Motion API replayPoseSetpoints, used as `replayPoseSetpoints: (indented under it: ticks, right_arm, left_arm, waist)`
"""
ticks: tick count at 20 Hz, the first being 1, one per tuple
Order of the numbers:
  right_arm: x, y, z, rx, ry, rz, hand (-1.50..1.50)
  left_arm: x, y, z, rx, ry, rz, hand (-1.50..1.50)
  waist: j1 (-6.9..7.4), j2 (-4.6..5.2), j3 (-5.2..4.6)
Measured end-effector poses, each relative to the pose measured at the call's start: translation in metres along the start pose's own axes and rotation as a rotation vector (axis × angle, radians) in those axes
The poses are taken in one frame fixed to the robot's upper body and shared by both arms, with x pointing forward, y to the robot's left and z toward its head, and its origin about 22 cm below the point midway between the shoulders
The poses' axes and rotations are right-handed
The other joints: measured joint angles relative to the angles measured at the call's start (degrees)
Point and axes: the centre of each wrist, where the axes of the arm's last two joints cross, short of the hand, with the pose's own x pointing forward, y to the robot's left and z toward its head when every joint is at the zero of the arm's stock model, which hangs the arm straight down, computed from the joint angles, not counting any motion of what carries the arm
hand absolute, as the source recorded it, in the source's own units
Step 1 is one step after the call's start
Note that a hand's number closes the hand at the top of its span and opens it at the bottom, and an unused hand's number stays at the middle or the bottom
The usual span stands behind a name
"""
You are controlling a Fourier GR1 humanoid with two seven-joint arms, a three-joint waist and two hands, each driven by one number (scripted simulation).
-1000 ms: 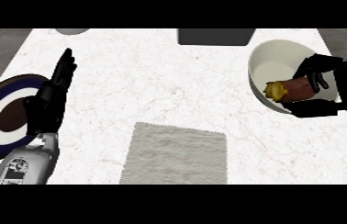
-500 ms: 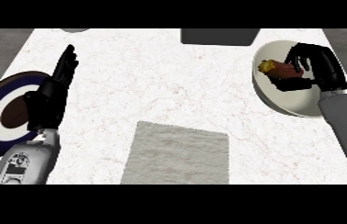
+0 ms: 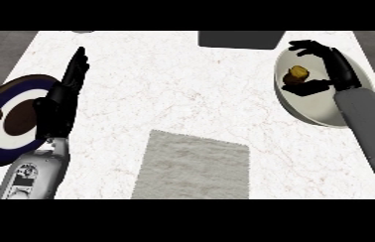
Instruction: Pick the sweet potato from the placemat and place it in the bowl
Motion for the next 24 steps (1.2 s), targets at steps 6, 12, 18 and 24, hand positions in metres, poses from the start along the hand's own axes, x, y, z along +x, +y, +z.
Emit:
replayPoseSetpoints:
  ticks: [6, 12, 18, 24]
  right_arm:
    - [-0.007, -0.014, -0.003, -0.047, -0.039, -0.145, -1.50]
    - [-0.020, -0.058, 0.011, -0.064, -0.021, -0.259, -1.50]
    - [-0.042, -0.107, 0.050, -0.073, -0.005, -0.353, -1.50]
    - [-0.056, -0.140, 0.086, -0.061, 0.041, -0.364, -1.50]
  left_arm:
    - [0.001, 0.002, 0.000, 0.012, 0.000, -0.002, 0.00]
    - [-0.006, 0.003, -0.001, 0.018, 0.004, -0.006, 0.00]
    - [-0.010, 0.007, 0.001, 0.027, 0.008, -0.003, 0.00]
    - [-0.004, 0.009, -0.002, 0.025, 0.008, -0.005, 0.00]
  waist:
    - [-0.39, -0.13, -0.01]
    - [-0.97, -0.21, -0.04]
    - [-1.23, -0.23, 0.00]
    - [-1.63, -0.30, 0.08]
